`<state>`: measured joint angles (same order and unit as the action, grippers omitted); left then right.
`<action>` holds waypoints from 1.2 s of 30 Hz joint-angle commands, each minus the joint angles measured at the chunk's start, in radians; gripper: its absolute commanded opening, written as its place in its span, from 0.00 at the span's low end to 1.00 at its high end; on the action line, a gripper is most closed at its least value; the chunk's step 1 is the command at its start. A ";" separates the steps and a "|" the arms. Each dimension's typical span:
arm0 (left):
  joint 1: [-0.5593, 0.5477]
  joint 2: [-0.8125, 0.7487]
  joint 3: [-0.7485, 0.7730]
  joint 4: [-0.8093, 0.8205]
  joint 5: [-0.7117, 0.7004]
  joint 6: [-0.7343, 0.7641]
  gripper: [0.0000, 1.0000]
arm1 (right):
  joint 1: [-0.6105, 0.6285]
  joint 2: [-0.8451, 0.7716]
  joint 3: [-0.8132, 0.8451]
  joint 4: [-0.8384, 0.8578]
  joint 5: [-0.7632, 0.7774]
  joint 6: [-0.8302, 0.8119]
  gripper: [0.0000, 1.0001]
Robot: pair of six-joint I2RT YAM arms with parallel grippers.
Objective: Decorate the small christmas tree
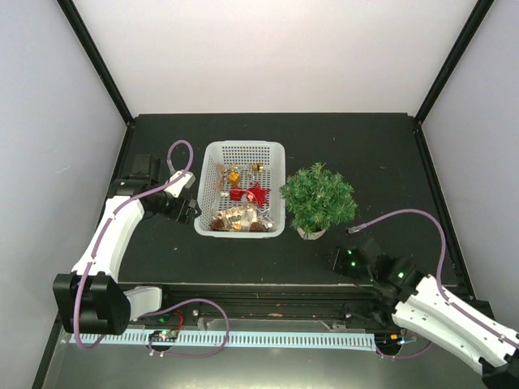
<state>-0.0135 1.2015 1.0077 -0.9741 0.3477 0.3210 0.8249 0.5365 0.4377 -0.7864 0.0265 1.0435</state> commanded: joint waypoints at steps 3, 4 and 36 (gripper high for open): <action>-0.002 -0.009 0.037 -0.017 -0.004 0.000 0.91 | 0.002 0.083 -0.108 0.323 0.068 0.133 0.39; -0.002 -0.008 0.038 -0.018 -0.005 -0.002 0.91 | 0.002 0.107 -0.113 0.349 0.081 0.139 0.39; -0.002 0.297 0.243 0.055 -0.030 -0.060 0.90 | -0.351 0.583 -0.024 0.776 -0.156 -0.006 0.42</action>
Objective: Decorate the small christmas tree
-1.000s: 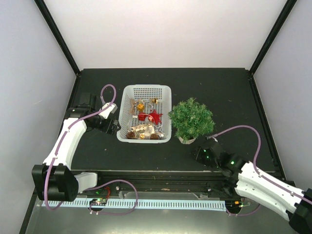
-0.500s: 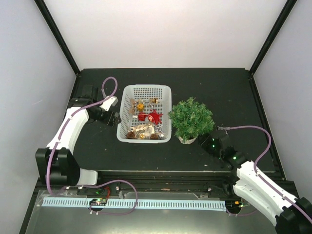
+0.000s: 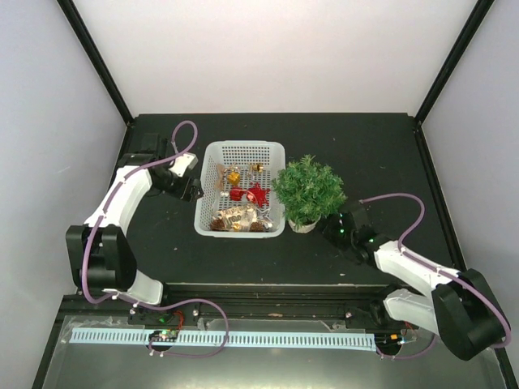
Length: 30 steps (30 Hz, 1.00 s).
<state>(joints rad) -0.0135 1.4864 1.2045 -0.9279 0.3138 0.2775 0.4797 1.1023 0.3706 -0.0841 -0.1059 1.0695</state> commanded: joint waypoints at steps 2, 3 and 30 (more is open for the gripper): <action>-0.002 0.017 0.050 0.010 0.008 -0.017 0.90 | -0.006 0.020 0.048 0.065 -0.020 -0.038 0.42; -0.002 0.020 0.049 0.013 0.010 -0.016 0.90 | -0.006 0.022 0.053 0.053 -0.023 -0.043 0.42; -0.055 0.241 0.167 -0.073 -0.001 -0.026 0.62 | -0.006 -0.566 0.252 -0.722 0.022 -0.257 0.62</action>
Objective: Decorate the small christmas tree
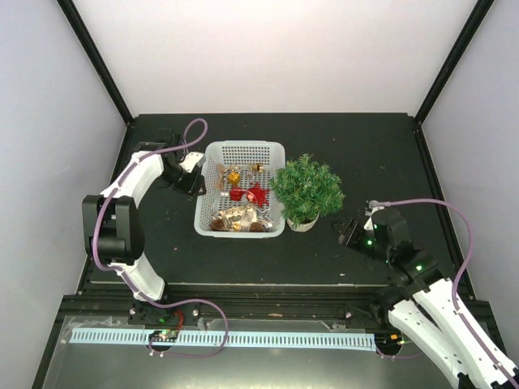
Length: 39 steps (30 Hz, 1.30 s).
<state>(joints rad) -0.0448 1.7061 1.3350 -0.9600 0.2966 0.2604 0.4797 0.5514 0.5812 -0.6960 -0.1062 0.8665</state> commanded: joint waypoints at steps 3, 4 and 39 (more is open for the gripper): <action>-0.041 0.040 0.037 -0.046 0.010 -0.010 0.51 | -0.006 -0.024 0.061 -0.121 0.016 -0.062 0.62; -0.048 0.047 0.038 -0.048 0.008 -0.010 0.47 | -0.006 -0.026 0.072 -0.124 0.015 -0.062 0.62; 0.344 -0.012 0.035 -0.062 -0.335 0.259 0.22 | -0.006 0.157 0.600 -0.453 -0.018 -0.326 0.67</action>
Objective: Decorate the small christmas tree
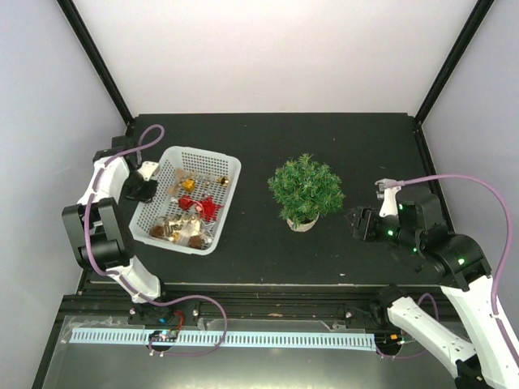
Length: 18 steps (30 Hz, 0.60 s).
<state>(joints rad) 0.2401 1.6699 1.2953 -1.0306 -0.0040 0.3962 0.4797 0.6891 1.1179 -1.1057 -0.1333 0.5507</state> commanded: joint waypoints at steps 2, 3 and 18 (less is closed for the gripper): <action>0.080 0.056 0.098 0.012 -0.023 0.155 0.24 | -0.006 0.028 0.087 -0.067 0.016 0.003 0.67; 0.085 0.073 0.108 0.012 -0.020 0.166 0.25 | -0.006 0.031 0.098 -0.081 0.019 0.006 0.68; 0.114 0.079 0.267 -0.040 0.102 0.183 0.63 | -0.006 0.083 0.189 -0.166 -0.001 -0.040 0.75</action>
<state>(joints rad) 0.3481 1.8076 1.4700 -1.0256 0.0151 0.5549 0.4797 0.7620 1.2961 -1.2453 -0.1154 0.5331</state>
